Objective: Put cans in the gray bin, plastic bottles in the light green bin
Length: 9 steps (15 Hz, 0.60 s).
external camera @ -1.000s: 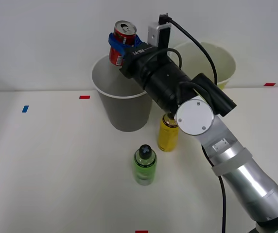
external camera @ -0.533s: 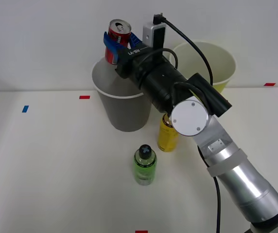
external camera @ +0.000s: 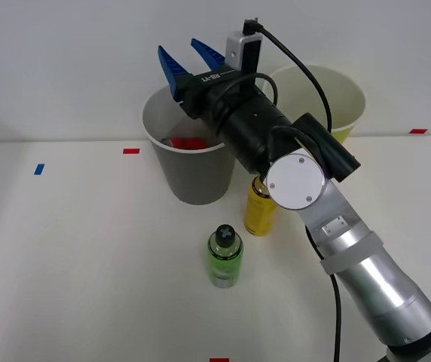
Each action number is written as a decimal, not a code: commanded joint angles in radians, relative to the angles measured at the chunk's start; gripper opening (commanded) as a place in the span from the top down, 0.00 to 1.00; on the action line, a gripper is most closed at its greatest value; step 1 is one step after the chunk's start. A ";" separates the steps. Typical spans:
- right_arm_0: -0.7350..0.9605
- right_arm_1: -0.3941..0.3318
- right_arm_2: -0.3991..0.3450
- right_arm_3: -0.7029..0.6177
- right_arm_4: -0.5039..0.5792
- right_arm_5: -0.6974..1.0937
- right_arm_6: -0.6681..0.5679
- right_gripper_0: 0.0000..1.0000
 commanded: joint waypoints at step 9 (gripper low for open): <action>0.226 -0.136 -0.019 -0.366 -0.192 -0.007 0.000 0.45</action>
